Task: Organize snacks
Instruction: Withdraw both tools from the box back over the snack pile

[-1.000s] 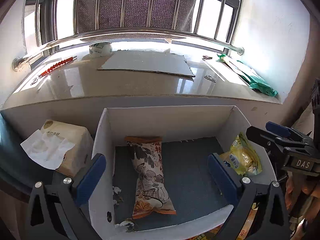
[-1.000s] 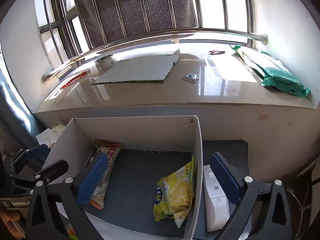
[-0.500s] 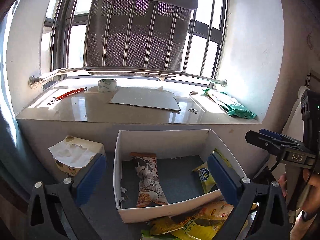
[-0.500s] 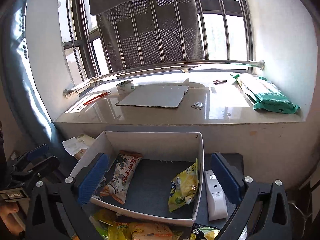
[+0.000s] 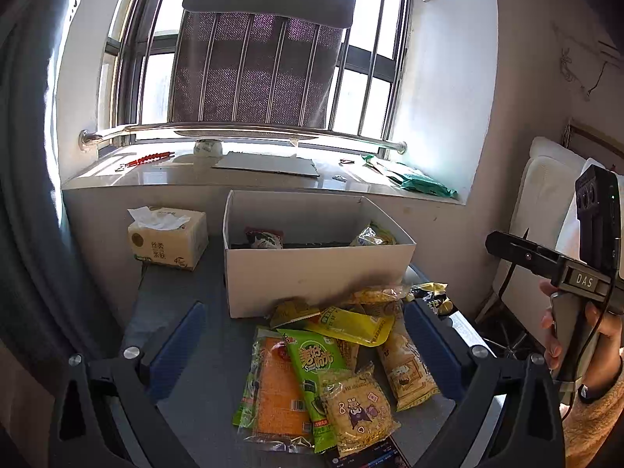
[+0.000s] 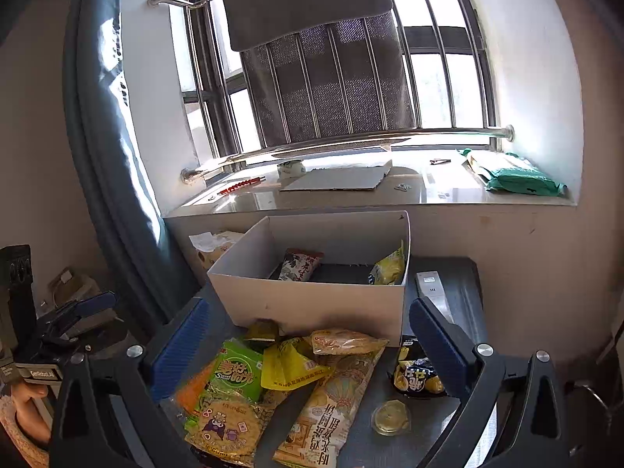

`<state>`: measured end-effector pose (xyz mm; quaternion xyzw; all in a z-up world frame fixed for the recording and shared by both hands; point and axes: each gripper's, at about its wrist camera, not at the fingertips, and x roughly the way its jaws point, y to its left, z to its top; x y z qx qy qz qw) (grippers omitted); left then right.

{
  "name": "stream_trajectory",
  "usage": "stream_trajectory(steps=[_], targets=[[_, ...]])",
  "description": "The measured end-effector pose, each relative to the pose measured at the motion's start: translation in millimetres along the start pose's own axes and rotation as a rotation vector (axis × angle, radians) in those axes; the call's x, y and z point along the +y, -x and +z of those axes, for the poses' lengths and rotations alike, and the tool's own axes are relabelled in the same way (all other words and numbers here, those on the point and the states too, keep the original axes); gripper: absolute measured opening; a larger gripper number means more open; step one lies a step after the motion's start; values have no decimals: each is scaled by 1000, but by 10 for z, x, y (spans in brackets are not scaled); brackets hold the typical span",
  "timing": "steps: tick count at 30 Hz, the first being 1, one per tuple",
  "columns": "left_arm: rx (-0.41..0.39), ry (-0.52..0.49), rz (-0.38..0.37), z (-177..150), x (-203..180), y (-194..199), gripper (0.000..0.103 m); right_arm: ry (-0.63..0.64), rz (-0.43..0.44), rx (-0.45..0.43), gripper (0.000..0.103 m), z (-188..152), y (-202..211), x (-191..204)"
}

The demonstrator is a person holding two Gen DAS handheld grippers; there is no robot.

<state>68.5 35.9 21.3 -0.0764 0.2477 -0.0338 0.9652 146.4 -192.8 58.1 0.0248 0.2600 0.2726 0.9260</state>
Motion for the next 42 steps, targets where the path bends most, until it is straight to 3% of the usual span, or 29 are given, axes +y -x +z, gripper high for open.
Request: stream_trajectory(steps=[7,10,12,21,42], targets=[[75,35,-1,-689,-139,263,103,-39,-37,46,103,-927,375,136],[72,19,30,-791,-191,371,103,-32,-30,91,103,-1231,484,184],[74,48,-3,-797,-189,426,103,-2,-45,108,103,-1332,550,215],[59,46,0,-726,-284,485,103,-36,-71,42,103,-1252,797,117],[69,66,-2,-722,-249,485,103,-71,-66,66,103,-1285,745,80]])
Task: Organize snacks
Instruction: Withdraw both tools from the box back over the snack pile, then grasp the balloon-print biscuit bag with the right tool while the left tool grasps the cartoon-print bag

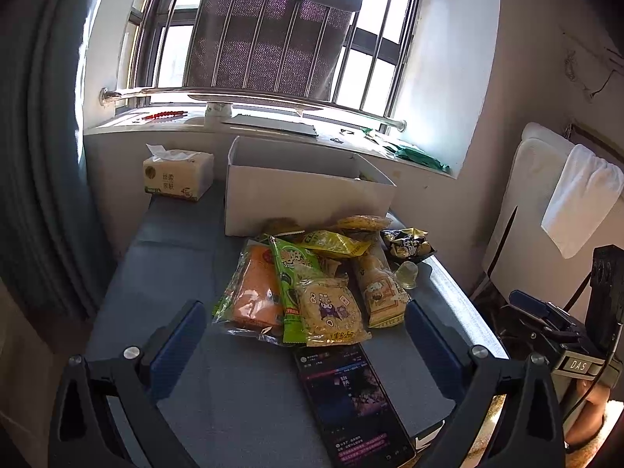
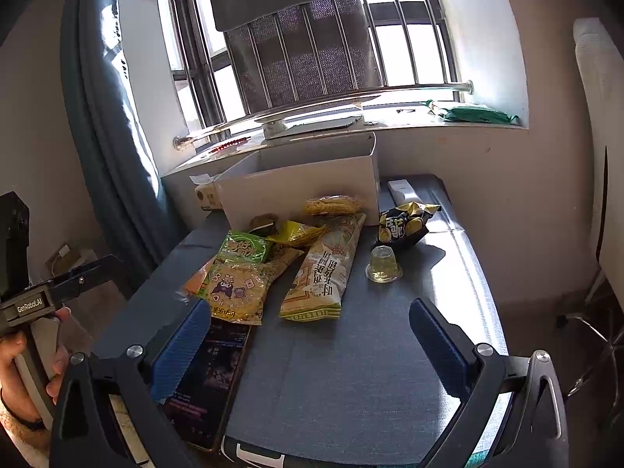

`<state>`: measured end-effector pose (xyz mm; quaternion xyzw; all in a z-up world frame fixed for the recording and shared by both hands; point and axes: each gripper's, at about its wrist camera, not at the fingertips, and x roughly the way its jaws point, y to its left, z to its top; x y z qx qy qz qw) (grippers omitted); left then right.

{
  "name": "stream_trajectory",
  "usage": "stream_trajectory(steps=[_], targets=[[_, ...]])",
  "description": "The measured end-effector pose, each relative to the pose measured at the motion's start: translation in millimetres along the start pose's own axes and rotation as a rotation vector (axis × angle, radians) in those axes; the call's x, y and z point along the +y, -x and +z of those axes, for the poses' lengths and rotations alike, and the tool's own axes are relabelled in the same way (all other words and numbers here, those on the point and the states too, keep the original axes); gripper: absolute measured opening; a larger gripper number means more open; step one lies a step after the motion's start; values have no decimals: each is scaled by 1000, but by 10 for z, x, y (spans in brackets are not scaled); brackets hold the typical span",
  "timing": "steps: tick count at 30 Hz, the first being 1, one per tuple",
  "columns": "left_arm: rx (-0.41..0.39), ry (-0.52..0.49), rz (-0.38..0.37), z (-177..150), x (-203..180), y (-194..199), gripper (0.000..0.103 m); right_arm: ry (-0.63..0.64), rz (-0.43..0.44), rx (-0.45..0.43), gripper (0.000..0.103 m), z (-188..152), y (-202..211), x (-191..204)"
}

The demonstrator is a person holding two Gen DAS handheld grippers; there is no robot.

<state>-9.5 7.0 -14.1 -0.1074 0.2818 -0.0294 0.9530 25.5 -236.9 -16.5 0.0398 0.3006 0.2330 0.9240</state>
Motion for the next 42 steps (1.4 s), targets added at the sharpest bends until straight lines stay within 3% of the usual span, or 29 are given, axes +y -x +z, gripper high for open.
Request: stream_trajectory(steps=[14,25,30,33,35,37,39,42], targets=[[4,-26,1,-19,-52,13,103,-29,52,52,103,75,-266,-67],[7,-13,3,-38,-5,5,103,-86,117,261,103,417,-1385,-185],[12,-9,9,-50,24,6,103,-131,41,387,103,403,-1935,-255],[18,-13,15,-59,34,-5,103,-136,28,421,103,379,-2087,-254],[28,-9,9,-69,41,-32,103,-127,10,436,92,365,-2143,-233],[35,-9,9,-79,37,-53,103,-88,-33,437,62,368,-2135,-184],[38,-14,1,-83,19,-63,103,-103,-45,445,50,368,-2111,-195],[42,-29,2,-88,-18,-85,103,-102,-23,441,42,374,-2008,-217]])
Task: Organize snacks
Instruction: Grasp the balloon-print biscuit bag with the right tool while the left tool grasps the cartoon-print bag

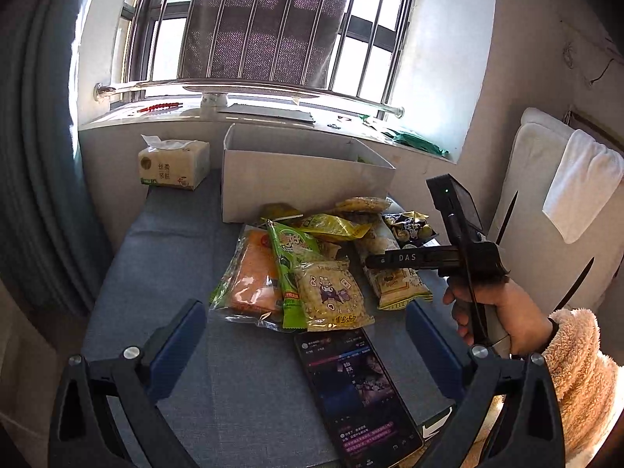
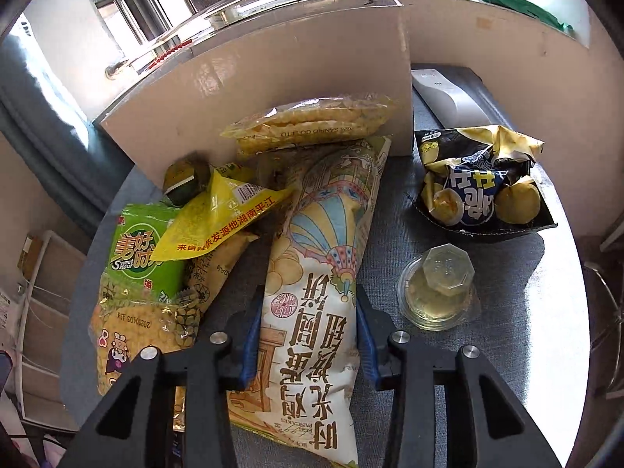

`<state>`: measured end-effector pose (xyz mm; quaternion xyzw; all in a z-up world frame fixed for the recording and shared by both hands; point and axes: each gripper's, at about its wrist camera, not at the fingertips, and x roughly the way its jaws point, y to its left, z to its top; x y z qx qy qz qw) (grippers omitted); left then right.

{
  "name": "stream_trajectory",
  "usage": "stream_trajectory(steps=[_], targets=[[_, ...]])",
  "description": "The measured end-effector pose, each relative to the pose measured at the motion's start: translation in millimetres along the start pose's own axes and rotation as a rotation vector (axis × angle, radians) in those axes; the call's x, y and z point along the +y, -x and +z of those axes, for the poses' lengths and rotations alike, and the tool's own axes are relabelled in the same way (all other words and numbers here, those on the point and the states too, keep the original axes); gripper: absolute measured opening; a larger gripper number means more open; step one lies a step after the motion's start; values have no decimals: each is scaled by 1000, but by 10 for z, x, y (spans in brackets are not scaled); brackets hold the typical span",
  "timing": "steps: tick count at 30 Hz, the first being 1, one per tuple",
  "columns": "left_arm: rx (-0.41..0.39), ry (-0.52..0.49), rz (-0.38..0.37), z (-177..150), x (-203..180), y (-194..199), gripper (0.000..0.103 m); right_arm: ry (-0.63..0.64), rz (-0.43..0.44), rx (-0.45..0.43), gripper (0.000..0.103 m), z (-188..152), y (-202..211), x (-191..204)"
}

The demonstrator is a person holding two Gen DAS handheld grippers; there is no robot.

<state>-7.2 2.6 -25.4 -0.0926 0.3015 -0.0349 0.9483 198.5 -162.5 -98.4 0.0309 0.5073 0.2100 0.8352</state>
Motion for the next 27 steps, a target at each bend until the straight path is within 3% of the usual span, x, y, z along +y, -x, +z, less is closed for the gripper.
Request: stream_trajectory(steps=[7,14,22,27], targets=[[24,-25,-6,10,-67,-90,103,25,18,-31,40,-291,480,-59],[88,-142,22,51,-331,-379,103,-12,61,-121,40,-765,1086,-212],[166,-321,174,101,-825,-1063,103,-99,65,-188,40,-981,1280,-432],[192,-395,318,39,-961,-1451,103,-117,88,-191,40,-1028,1273,-489]])
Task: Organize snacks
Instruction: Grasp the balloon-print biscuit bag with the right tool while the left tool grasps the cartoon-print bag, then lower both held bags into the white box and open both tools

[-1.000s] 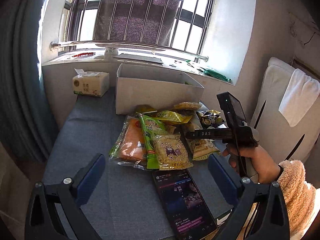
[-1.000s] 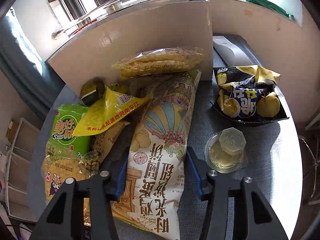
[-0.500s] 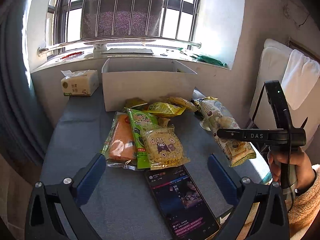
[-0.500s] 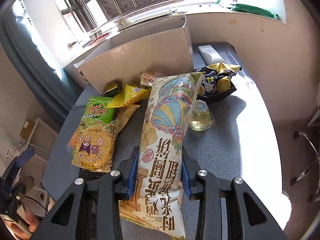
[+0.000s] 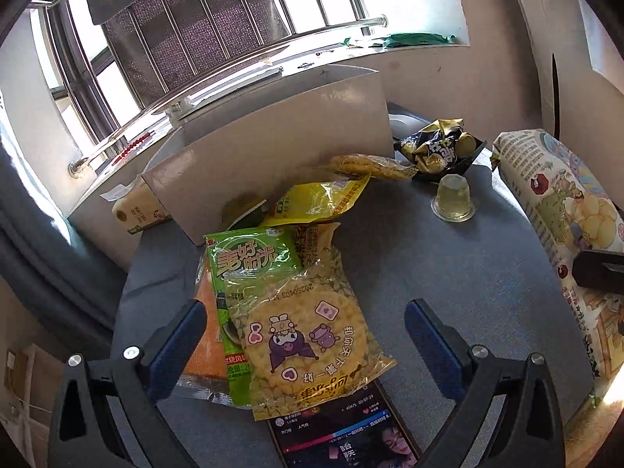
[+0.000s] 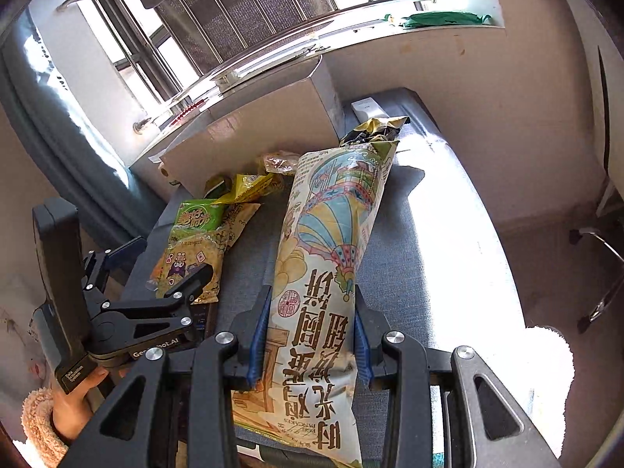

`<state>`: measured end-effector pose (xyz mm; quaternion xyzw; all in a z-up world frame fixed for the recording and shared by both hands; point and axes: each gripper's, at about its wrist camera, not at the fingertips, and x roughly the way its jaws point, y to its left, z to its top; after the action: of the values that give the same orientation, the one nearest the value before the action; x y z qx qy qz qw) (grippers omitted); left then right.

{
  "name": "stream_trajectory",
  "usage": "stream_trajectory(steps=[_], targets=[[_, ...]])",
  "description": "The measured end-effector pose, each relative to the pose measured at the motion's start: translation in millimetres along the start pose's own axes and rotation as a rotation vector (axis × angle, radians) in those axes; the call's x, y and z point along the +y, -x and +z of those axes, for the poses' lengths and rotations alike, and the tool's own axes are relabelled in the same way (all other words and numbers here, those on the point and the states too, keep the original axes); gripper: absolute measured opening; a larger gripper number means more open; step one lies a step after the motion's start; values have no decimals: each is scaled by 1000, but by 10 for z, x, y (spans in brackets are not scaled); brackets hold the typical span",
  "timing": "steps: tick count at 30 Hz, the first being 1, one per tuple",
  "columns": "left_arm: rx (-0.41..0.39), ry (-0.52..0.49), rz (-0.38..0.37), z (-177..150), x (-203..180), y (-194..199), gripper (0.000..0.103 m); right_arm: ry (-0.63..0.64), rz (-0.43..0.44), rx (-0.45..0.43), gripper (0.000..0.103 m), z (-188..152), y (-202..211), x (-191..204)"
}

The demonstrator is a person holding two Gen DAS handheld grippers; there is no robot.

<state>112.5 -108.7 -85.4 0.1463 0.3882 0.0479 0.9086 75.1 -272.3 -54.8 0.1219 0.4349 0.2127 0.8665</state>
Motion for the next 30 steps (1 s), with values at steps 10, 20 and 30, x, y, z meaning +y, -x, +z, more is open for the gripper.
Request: stream_trajectory(steps=[10,20,30], targets=[[16,112,-101,-116,274,-104,76,7,26,2,40,-66,5,31],[-154,342,-328,-182,1008,428,76,26,88,-9,40,-15,-18,121],[-265,476,-439,463,1760,362,76,115,175,-53,40,931,-192,435]])
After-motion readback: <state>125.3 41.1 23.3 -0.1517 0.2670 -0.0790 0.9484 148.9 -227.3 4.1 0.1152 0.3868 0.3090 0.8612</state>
